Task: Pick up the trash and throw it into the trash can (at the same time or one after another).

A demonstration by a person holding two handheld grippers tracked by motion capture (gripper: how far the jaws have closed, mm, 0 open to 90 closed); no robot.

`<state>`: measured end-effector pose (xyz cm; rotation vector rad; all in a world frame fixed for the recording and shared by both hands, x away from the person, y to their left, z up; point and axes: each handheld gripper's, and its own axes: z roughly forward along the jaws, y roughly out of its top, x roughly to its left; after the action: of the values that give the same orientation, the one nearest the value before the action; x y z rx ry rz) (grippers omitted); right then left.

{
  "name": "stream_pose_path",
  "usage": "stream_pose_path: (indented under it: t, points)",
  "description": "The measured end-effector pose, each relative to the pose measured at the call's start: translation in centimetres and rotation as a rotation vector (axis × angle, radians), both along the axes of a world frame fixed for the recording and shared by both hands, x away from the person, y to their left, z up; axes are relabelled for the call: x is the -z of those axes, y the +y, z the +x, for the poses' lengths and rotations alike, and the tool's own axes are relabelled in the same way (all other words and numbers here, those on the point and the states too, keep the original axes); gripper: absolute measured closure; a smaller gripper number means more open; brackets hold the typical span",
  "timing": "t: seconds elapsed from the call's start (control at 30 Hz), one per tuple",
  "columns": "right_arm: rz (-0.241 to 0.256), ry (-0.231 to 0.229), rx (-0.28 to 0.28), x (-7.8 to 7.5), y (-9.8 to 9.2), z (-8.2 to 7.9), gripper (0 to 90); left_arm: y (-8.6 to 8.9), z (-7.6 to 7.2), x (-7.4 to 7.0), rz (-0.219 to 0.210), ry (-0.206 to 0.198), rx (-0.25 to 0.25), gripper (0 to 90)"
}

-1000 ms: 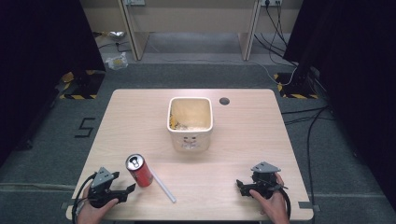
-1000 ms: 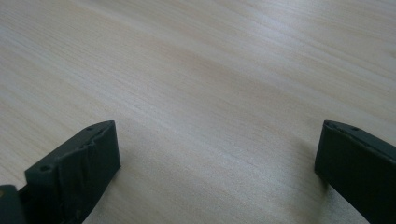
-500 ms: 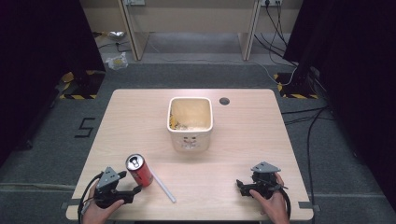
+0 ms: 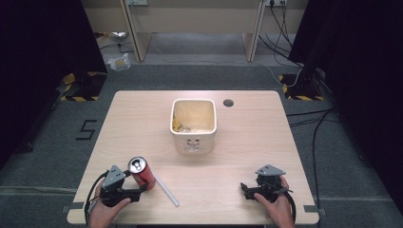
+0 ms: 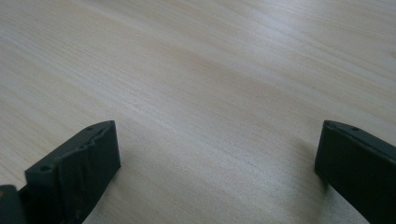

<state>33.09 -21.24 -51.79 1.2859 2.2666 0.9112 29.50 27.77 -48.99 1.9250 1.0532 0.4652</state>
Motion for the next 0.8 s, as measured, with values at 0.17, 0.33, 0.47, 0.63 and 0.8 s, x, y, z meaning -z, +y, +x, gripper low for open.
stream_pose_path:
  t: [0.17, 0.33, 0.47, 0.63, 0.8]
  points:
    - [0.000, 0.000, 0.000, 0.0, 0.0, 0.0, 0.2, -0.6, 0.4, -0.1, -0.006, -0.009, 0.015, 16.7]
    - [0.000, 0.000, -0.001, 0.0, 0.0, 0.0, 0.2, -0.8, 0.5, -0.1, 0.005, -0.023, 0.040, 32.5]
    - [0.000, 0.001, -0.001, 0.0, 0.0, 0.0, 0.2, -0.9, 0.4, -0.7, 0.016, -0.036, 0.038, 33.5]
    - [0.000, 0.001, -0.002, 0.0, 0.0, 0.0, 0.2, -1.1, 0.6, -2.0, 0.022, -0.058, 0.040, 33.7]
    - [-0.003, -0.002, -0.007, 0.0, 0.0, 0.1, 0.2, -1.4, 1.3, -3.4, 0.023, -0.071, 0.040, 33.8]
